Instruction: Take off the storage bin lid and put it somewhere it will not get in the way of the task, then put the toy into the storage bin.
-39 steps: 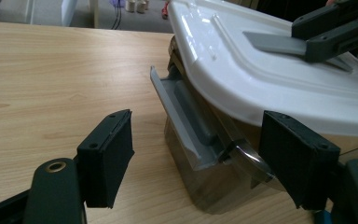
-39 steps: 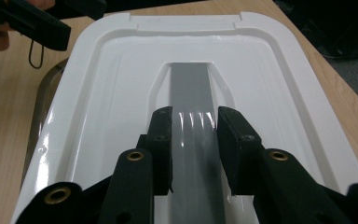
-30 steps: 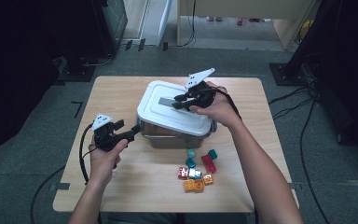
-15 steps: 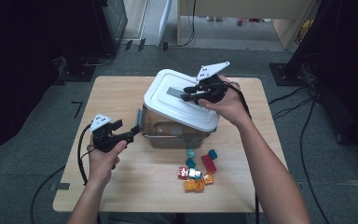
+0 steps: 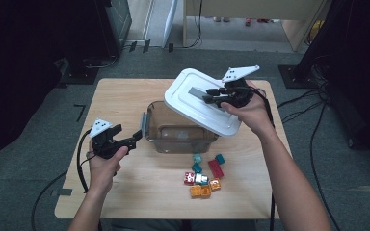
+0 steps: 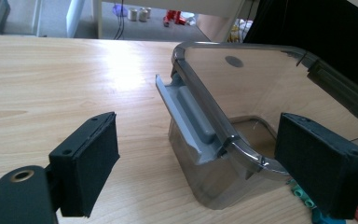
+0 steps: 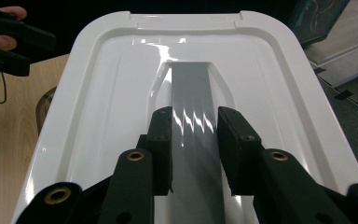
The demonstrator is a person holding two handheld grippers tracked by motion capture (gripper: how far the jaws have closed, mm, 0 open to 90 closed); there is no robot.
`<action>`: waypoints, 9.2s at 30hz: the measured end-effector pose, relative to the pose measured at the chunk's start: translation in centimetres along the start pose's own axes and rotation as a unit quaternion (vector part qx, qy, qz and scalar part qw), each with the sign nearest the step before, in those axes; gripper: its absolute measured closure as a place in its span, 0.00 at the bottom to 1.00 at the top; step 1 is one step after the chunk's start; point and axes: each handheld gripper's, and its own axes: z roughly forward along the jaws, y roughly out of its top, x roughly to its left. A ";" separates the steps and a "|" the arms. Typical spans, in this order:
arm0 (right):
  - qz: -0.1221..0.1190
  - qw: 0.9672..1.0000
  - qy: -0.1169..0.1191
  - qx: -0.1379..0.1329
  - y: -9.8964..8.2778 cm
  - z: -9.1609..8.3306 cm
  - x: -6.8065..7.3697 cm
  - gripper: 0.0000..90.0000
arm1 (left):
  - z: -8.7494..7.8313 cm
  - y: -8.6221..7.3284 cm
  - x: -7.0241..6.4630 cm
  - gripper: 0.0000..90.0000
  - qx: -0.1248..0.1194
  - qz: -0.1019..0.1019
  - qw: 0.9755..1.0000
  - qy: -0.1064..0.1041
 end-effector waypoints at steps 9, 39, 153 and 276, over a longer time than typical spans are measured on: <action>0.022 0.999 -0.031 -0.005 -1.6 -2.7 -0.7 0.76 | -1.0 -0.7 1.0 0.13 -0.001 -0.001 1.000 0.003; 0.113 0.987 -0.114 -0.019 -8.5 -6.9 -2.8 0.76 | -3.6 -9.3 7.0 0.13 0.051 -0.001 0.993 0.105; 0.176 0.976 -0.130 0.003 -19.6 0.2 7.7 0.40 | -1.5 -11.4 7.6 0.14 0.139 0.054 0.982 0.113; 0.061 0.998 -0.032 0.008 -4.7 0.7 6.1 0.74 | -1.3 -11.5 7.2 0.14 0.143 0.069 0.980 0.118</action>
